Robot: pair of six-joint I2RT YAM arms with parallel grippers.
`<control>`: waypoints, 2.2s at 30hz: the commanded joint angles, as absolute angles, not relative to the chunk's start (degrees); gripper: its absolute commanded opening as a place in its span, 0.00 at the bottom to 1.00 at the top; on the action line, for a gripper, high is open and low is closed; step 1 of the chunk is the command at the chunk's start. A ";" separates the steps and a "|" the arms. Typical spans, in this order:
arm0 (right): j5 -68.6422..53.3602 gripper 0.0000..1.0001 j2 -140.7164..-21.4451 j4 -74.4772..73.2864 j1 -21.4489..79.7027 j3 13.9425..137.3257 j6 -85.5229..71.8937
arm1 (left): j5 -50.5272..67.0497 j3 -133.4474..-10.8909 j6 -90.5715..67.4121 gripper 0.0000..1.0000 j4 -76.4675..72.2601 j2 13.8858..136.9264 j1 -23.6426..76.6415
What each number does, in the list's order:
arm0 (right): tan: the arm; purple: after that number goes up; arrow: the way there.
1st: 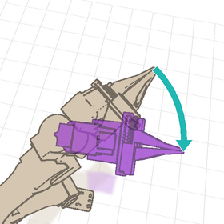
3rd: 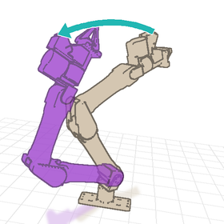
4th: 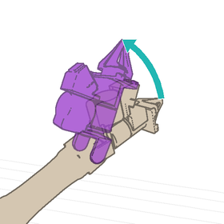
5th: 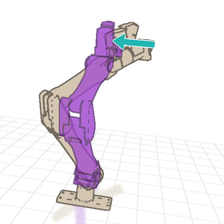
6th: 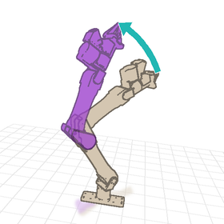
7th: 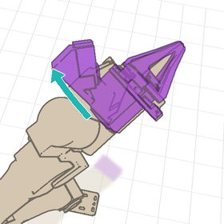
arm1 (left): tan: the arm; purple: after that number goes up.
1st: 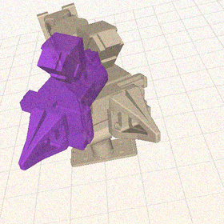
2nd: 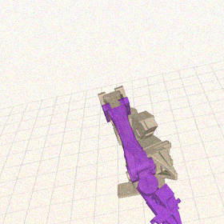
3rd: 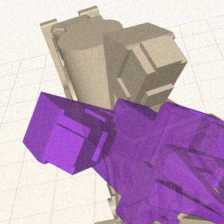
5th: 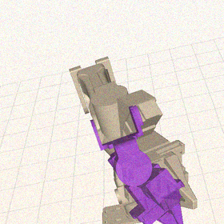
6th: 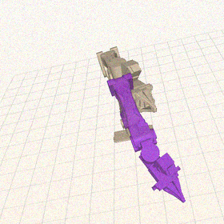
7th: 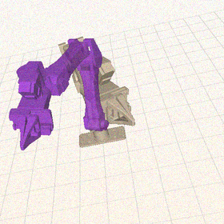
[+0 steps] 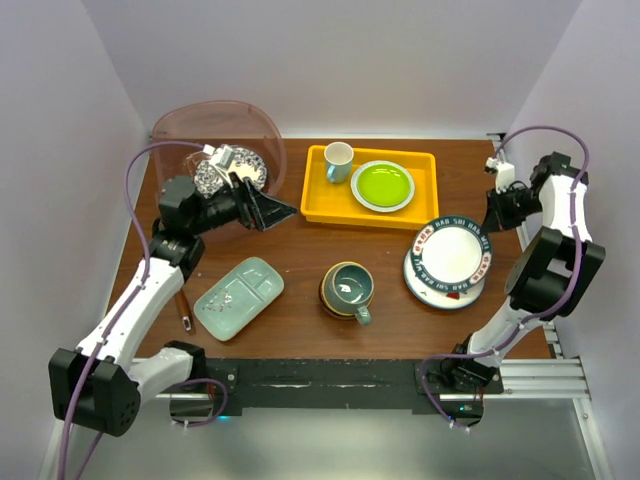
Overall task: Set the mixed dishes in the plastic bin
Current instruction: Pick up the plate at the center of the board.
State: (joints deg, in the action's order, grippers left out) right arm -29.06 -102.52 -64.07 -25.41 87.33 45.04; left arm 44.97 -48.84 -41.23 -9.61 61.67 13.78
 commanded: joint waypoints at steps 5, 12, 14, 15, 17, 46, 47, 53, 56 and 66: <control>-30.76 0.00 -94.94 -66.10 -25.31 90.88 45.97 | 42.28 -50.62 -42.36 1.00 -15.11 65.91 21.52; -30.94 0.00 -90.01 -65.30 -25.31 91.05 45.44 | 39.11 -57.37 -39.38 1.00 -15.38 73.11 29.26; -30.85 0.00 -88.78 -64.95 -25.31 91.58 45.35 | 37.97 -59.75 -36.76 1.00 -15.21 76.62 32.33; -30.68 0.00 -88.25 -64.78 -25.31 91.76 45.18 | 37.53 -62.29 -35.69 1.00 -15.29 78.03 33.39; -30.76 0.00 -86.66 -64.07 -25.31 92.11 44.65 | 36.48 -65.02 -32.89 1.00 -14.94 82.67 36.20; -32.87 0.00 -76.64 -65.56 -15.29 92.02 47.55 | 34.61 -98.88 -9.31 0.98 -27.33 125.68 45.09; -33.31 0.00 -76.55 -65.83 -15.21 92.28 47.55 | 35.59 -98.70 -9.66 0.95 -28.47 125.86 45.00; -36.38 0.00 -76.90 -66.71 -14.15 93.51 46.85 | 40.25 -99.14 -11.60 0.60 -28.57 126.74 44.91; -37.26 0.00 -77.08 -66.97 -14.06 93.87 46.32 | 39.56 -99.05 -12.83 0.11 -28.48 125.86 44.48; -40.86 0.39 -79.44 -65.30 -14.15 100.09 35.87 | 34.37 -91.68 -25.91 0.00 -35.06 113.92 39.74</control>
